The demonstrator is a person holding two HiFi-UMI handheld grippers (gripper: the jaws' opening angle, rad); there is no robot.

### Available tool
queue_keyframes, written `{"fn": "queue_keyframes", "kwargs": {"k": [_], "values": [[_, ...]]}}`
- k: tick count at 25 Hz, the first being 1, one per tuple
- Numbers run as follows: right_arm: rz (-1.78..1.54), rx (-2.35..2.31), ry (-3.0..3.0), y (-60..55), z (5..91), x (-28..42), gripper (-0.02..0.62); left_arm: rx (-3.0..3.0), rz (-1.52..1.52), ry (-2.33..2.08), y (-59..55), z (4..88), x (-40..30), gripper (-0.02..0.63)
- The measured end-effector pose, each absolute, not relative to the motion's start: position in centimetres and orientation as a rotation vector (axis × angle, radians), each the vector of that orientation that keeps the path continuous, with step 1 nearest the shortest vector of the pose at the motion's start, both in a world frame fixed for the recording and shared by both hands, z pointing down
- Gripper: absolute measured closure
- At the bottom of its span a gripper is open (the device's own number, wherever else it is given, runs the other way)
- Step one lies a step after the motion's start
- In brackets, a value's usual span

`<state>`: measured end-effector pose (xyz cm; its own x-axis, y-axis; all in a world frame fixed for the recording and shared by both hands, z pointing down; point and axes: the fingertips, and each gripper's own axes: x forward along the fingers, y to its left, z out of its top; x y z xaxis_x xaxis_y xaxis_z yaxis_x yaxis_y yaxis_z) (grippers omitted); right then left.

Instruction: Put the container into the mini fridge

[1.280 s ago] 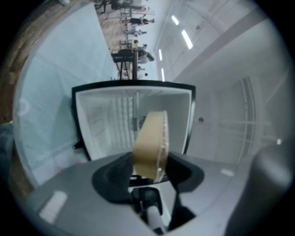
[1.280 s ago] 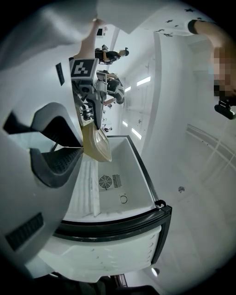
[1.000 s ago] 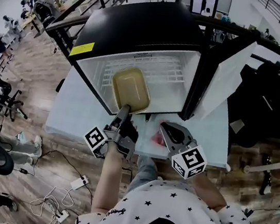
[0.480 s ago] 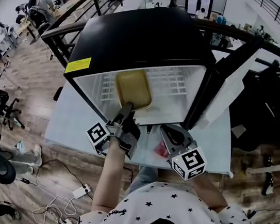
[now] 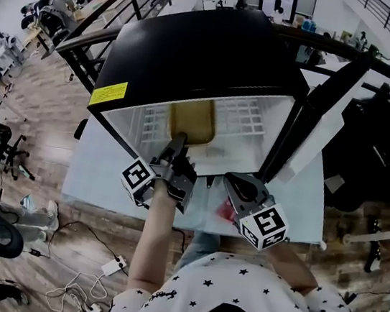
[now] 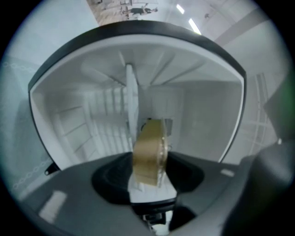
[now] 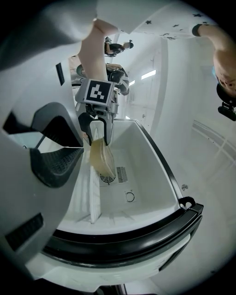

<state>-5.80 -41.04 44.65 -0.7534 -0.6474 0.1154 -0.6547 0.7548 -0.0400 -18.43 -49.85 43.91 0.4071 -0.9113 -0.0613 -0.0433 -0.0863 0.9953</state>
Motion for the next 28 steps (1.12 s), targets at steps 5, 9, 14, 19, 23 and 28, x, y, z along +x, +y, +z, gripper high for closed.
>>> {"fn": "queue_keyframes", "kwargs": {"k": [5,9,14,19,23,28], "values": [[0.117,1.055,-2.854,-41.2,44.8,-6.1,0.574,1.446,-0.944,-0.91,-50.5,43.9,-18.7,0.39],[0.121,1.057,-2.857,-41.2,44.6,-6.1,0.574,1.456,-0.944,-0.916,-50.6,43.8,-18.8,0.39],[0.12,1.053,-2.859,-41.0,44.4,-6.2,0.574,1.488,-0.96,-0.911,-50.4,43.0,-18.6,0.373],[0.132,1.04,-2.862,-40.6,44.6,-6.2,0.574,1.497,-0.964,-0.925,-50.0,42.9,-18.8,0.281],[0.128,1.035,-2.865,-39.9,44.4,-6.1,0.574,1.574,-0.936,-0.944,-49.0,42.5,-18.7,0.278],[0.128,1.035,-2.87,-38.7,44.3,-5.6,0.574,1.738,-0.841,-1.014,-46.7,42.1,-17.4,0.291]]}}
